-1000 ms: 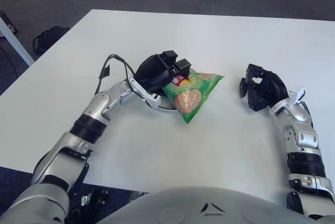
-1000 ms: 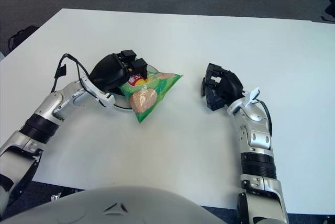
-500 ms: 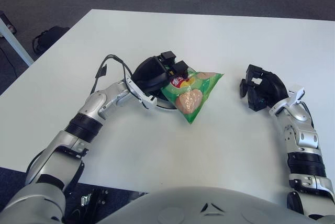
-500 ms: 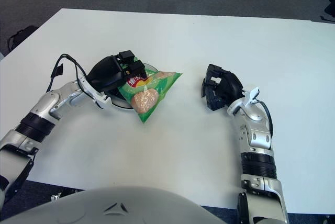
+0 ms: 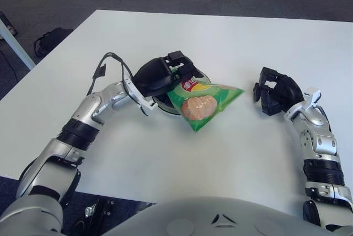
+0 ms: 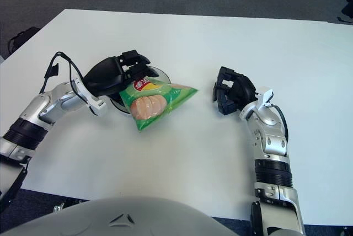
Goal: Put the snack into the plate.
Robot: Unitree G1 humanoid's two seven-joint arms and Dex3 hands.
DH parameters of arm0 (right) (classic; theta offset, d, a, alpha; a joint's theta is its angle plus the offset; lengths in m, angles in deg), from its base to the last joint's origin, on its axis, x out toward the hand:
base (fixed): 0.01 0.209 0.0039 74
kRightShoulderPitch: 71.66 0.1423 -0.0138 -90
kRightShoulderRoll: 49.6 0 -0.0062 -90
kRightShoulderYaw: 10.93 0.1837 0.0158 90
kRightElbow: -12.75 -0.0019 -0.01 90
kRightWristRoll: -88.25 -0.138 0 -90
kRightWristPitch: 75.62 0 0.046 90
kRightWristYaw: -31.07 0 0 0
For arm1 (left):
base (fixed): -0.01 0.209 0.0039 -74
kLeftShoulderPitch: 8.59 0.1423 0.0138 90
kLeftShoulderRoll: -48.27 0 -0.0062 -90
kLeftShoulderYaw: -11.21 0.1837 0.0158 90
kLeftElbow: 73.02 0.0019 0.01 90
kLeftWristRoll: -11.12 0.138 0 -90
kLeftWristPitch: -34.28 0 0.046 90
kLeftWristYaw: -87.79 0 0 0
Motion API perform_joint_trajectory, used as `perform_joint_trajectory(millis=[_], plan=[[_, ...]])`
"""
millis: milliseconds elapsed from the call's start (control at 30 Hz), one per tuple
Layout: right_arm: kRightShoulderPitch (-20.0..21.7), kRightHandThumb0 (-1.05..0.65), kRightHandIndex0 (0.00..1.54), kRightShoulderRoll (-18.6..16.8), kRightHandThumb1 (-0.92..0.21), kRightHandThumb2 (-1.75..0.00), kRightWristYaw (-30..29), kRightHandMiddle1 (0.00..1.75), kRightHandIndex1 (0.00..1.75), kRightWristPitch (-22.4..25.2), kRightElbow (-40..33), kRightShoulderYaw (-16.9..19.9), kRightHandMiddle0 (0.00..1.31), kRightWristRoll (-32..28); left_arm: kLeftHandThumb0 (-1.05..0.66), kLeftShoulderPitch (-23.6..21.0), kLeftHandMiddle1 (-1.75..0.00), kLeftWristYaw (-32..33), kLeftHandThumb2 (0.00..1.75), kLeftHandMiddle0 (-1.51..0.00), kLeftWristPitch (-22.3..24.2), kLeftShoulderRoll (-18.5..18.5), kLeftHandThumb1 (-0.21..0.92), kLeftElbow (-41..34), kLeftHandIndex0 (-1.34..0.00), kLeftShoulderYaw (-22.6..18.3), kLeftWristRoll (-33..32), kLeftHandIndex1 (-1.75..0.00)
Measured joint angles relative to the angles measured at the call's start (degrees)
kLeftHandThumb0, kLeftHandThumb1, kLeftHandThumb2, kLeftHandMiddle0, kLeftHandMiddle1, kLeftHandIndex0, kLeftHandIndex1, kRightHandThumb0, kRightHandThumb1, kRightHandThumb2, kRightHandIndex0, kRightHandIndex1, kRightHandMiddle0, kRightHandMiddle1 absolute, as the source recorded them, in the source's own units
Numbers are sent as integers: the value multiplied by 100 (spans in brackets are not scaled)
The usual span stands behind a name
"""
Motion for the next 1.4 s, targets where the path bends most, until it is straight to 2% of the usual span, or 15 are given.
perform_joint_trajectory(millis=[267,533,833,1100,1400], plan=[[117,-1,86,108,7,-175,125,175,174,3,156,-28,71,26,-64,43,-42,35,123,-22,-206,141,92,-163,0,-397,-16,-87],[158,-1,86,143,7,-175,196,175,174,-44,231,-38,71,58,-63,230,-41,-209,124,-23,46,149,92,-550,0,-691,-291,-95],[170,-1,86,159,6,-175,197,175,174,-43,250,-56,71,66,-63,249,-41,-272,125,-24,101,133,92,-681,0,-932,-385,-101],[228,-1,87,274,7,-175,245,175,173,-44,325,-126,72,92,-62,367,-39,-439,125,-21,403,192,92,-947,0,-1213,-410,-98],[239,-1,87,362,7,-175,328,175,172,-79,349,-168,72,162,-60,377,-35,-608,124,-16,643,298,92,-826,0,-1225,-70,-91]])
